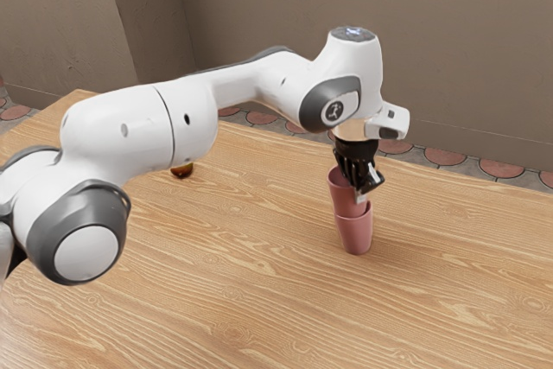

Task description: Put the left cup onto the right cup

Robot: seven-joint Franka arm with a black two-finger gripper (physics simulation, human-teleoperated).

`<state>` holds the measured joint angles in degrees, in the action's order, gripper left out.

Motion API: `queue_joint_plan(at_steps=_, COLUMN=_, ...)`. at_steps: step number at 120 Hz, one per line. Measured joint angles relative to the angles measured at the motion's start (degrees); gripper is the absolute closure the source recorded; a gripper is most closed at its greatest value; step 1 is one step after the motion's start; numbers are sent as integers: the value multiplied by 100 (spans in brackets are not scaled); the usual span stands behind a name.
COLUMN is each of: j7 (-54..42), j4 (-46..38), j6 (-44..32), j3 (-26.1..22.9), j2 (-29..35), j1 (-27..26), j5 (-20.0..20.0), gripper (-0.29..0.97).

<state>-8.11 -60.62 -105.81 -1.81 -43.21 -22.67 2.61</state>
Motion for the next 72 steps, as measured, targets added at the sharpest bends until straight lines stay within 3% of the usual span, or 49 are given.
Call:
queue_joint_plan(at_steps=35, j7=96, j4=-5, j6=-10, j3=5, j2=-41, j1=-1, j5=-58, gripper=25)
queue_joint_plan(at_steps=52, j7=121, j4=-86, j6=0, j3=5, j2=190, j1=3, j5=-55, gripper=13)
queue_joint_plan(at_steps=72, j7=130, j4=-904, j6=9, j3=5, j2=1001, j1=109, j5=-89, gripper=6)
